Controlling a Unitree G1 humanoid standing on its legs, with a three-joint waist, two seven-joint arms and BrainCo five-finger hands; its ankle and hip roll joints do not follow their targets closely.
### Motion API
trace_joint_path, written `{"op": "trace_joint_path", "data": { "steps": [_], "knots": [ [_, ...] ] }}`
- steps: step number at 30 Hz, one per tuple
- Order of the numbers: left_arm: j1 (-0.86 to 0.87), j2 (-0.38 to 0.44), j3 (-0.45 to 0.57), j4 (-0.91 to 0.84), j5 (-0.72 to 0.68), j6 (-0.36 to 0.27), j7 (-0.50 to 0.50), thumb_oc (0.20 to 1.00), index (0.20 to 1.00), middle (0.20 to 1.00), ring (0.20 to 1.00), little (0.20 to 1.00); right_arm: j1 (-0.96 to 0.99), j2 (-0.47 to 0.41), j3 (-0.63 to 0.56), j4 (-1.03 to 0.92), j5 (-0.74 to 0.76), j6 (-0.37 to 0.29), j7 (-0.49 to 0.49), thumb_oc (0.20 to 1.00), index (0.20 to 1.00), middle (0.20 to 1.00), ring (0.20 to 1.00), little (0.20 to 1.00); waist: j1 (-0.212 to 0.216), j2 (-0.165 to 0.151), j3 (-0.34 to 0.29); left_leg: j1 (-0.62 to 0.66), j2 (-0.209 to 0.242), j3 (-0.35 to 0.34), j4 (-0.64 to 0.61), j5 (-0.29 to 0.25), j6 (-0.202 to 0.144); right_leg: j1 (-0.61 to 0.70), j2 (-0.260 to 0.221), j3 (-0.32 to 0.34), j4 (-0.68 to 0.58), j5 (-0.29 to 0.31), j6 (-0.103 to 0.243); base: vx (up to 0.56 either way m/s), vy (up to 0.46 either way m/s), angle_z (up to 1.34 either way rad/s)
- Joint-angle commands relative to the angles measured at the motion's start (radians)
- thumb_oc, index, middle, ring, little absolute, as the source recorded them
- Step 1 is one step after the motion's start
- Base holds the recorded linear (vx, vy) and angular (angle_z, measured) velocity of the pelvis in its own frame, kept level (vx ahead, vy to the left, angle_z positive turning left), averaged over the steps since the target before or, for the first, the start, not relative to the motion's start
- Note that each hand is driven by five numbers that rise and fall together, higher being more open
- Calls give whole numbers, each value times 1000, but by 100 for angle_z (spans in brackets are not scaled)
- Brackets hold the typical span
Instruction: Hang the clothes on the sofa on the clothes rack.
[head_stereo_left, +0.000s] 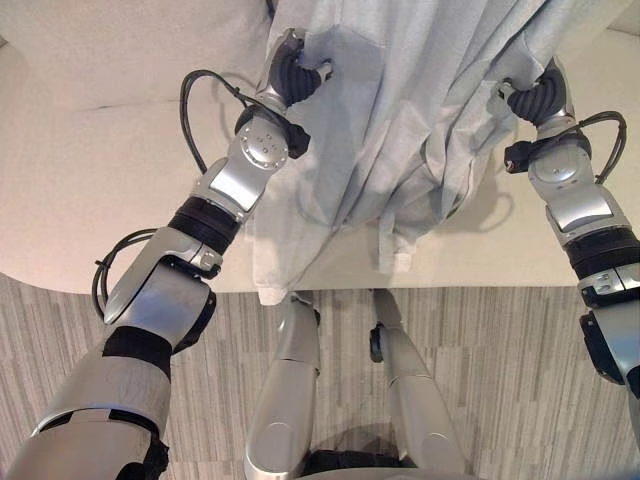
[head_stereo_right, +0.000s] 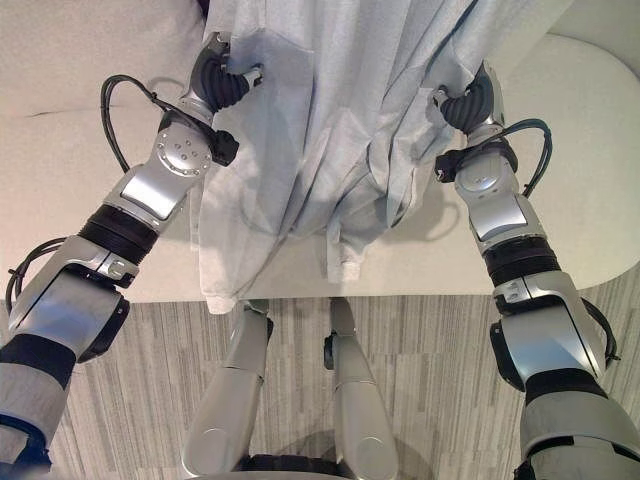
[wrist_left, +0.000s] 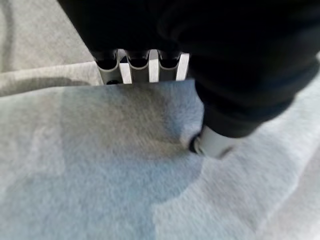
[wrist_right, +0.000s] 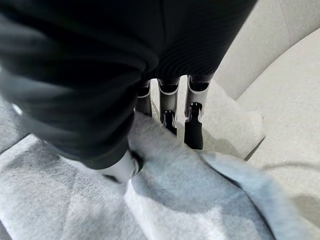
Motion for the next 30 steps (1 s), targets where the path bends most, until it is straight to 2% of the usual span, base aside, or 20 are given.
{"op": "trace_joint_path", "data": {
  "steps": [1, 10, 14, 19, 20, 24, 27, 30],
  "knots": [
    [-80, 27, 23, -20, 7, -31, 33, 200, 200, 200, 200, 200, 23, -60, -30, -59, -24, -20, -5, 200, 200, 200, 200, 200, 2, 53, -21, 254, 117, -45, -370, 79, 56, 118, -34, 54, 5, -178, -25, 0, 0, 0],
    [19, 106, 137, -167, 52, -22, 38, 200, 200, 200, 200, 200, 90, -76, -91, -140, -46, -17, 15, 200, 200, 200, 200, 200, 21, 62, -21, 344, 97, -11, -370, 85, 69, 208, -44, 56, 5, -177, -29, -6, 2, 1],
    [86, 133, 196, -244, 70, -22, 37, 200, 200, 200, 200, 200, 117, -90, -106, -196, -57, -16, 26, 200, 200, 200, 200, 200, 27, 71, -35, 412, 91, 15, -370, 68, 83, 270, -48, 48, 5, -196, -35, 7, 16, 0],
    [156, 167, 263, -332, 102, -24, 55, 200, 200, 200, 200, 200, 134, -112, -111, -258, -77, -13, 26, 200, 200, 200, 200, 200, 28, 68, -121, 443, 83, 34, -370, 63, 90, 294, -51, 31, 5, -212, -38, 32, 3, 3],
    [198, 190, 306, -389, 125, -26, 71, 200, 200, 200, 200, 200, 143, -131, -115, -324, -107, -10, 26, 200, 200, 200, 200, 200, 24, 63, -169, 466, 80, 46, -370, 68, 91, 325, -56, 28, 5, -202, -40, 85, 7, -1],
    [259, 246, 384, -445, 159, -29, 99, 200, 200, 200, 200, 200, 142, -165, -116, -411, -142, -3, 22, 200, 200, 200, 200, 200, 23, 53, -278, 526, 82, 66, -370, 53, 98, 394, -64, 15, 5, -203, -44, 96, 18, 2],
    [277, 257, 400, -453, 165, -27, 102, 200, 200, 200, 200, 200, 147, -168, -116, -420, -145, -1, 22, 200, 200, 200, 200, 200, 24, 50, -294, 536, 82, 68, -370, 50, 100, 405, -67, 14, 5, -202, -44, 35, 15, 1],
    [328, 313, 466, -481, 191, -28, 120, 200, 200, 200, 200, 200, 155, -193, -132, -484, -162, 2, 18, 200, 200, 200, 200, 200, 35, 40, -350, 562, 74, 72, -370, 46, 103, 433, -79, 9, 5, -194, -44, 24, 67, 3]
  ]
}}
